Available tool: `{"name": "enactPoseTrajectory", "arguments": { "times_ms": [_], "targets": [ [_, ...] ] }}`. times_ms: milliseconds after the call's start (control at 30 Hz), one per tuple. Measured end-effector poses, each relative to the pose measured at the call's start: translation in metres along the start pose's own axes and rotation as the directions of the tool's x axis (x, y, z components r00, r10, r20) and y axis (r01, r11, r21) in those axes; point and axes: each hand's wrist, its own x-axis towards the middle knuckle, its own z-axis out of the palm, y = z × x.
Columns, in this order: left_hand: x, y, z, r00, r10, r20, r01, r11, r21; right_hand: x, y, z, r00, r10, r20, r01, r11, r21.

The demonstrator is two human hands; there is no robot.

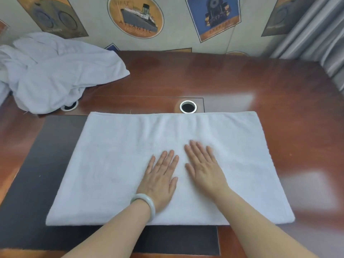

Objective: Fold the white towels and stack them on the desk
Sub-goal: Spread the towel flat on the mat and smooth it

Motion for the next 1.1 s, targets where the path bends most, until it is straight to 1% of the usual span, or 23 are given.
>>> {"name": "enactPoseTrajectory", "arguments": {
  "times_ms": [33,67,100,167,200,233,267,300,333,367,400,433,467,500,567,600,667,700,767,867,933,1033,1100],
  "targets": [
    [-0.001,0.0,0.0,1.0,0.001,-0.001,-0.001,1.0,-0.004,-0.005,0.026,-0.005,0.994,0.108,-0.004,-0.108,0.994,-0.018],
    [-0.001,0.0,0.0,1.0,-0.001,-0.01,0.001,1.0,-0.006,-0.012,0.054,-0.011,0.973,0.229,-0.009,-0.23,0.973,-0.028],
    [-0.001,0.001,0.0,1.0,-0.002,-0.017,0.002,1.0,-0.007,-0.02,0.081,-0.016,0.938,0.347,-0.019,-0.348,0.937,-0.03],
    [-0.003,0.001,0.001,1.0,-0.006,-0.015,0.006,1.0,-0.006,-0.032,0.125,-0.032,0.832,0.555,-0.013,-0.555,0.832,-0.019],
    [-0.003,0.001,0.002,1.0,-0.009,-0.016,0.009,1.0,-0.003,-0.031,0.138,-0.039,0.781,0.624,0.002,-0.624,0.781,-0.01],
    [-0.002,0.002,0.001,1.0,-0.013,-0.018,0.013,1.0,0.0,-0.025,0.143,-0.045,0.753,0.659,0.003,-0.658,0.752,-0.016],
    [-0.002,0.004,-0.001,1.0,-0.022,-0.016,0.021,1.0,-0.004,-0.017,0.139,-0.049,0.77,0.637,-0.035,-0.638,0.769,-0.034],
    [0.0,0.007,-0.005,0.999,-0.032,-0.012,0.032,0.999,-0.011,-0.005,0.128,-0.052,0.821,0.566,-0.076,-0.57,0.82,-0.049],
    [0.003,0.01,-0.01,0.999,-0.044,-0.022,0.044,0.999,-0.017,0.008,0.11,-0.053,0.886,0.452,-0.104,-0.459,0.886,-0.064],
    [0.012,0.011,-0.015,0.997,-0.056,-0.055,0.055,0.998,-0.015,0.021,0.087,-0.052,0.937,0.33,-0.118,-0.339,0.938,-0.07],
    [0.025,0.012,-0.02,0.994,-0.074,-0.079,0.073,0.997,-0.016,0.032,0.063,-0.048,0.974,0.203,-0.102,-0.21,0.976,-0.064],
    [0.04,0.011,-0.027,0.991,-0.098,-0.088,0.097,0.995,-0.018,0.043,0.038,-0.043,0.993,0.089,-0.074,-0.093,0.995,-0.048],
    [0.054,0.007,-0.033,0.989,-0.122,-0.083,0.121,0.993,-0.015,0.051,0.014,-0.038,0.999,0.005,-0.034,-0.006,1.0,-0.016],
    [0.068,0.002,-0.036,0.988,-0.144,-0.062,0.144,0.99,-0.006,0.058,0.0,-0.03,0.999,-0.048,0.0,0.048,0.999,0.018],
    [0.086,-0.016,-0.031,0.98,-0.197,0.003,0.197,0.98,0.016,0.071,-0.008,-0.016,0.995,-0.093,0.047,0.089,0.993,0.076],
    [0.09,-0.024,-0.025,0.975,-0.219,0.027,0.218,0.976,0.019,0.076,-0.003,-0.011,0.993,-0.104,0.062,0.099,0.992,0.077],
    [0.087,-0.032,-0.016,0.976,-0.22,-0.002,0.22,0.975,0.029,0.081,0.02,-0.006,0.995,-0.091,0.043,0.09,0.996,0.027],
    [0.085,-0.033,-0.013,0.977,-0.215,-0.021,0.215,0.976,0.036,0.083,0.036,-0.008,0.999,-0.039,0.029,0.039,0.999,0.003],
    [0.085,-0.033,-0.007,0.976,-0.212,-0.038,0.214,0.976,0.032,0.082,0.079,-0.019,0.992,0.123,0.009,-0.123,0.992,-0.025],
    [0.085,-0.033,-0.006,0.975,-0.211,-0.071,0.213,0.977,0.02,0.069,0.144,-0.037,0.947,0.32,-0.039,-0.322,0.946,-0.038],
    [0.086,-0.035,-0.004,0.977,-0.203,-0.072,0.205,0.979,0.011,0.062,0.171,-0.045,0.919,0.395,-0.019,-0.395,0.917,-0.051],
    [0.086,-0.035,-0.001,0.978,-0.194,-0.079,0.196,0.98,0.016,0.067,0.177,-0.05,0.895,0.443,0.039,-0.44,0.895,-0.073],
    [0.086,-0.035,-0.002,0.978,-0.198,-0.071,0.199,0.98,0.002,0.073,0.161,-0.052,0.871,0.491,0.019,-0.488,0.869,-0.088]
  ]
}}
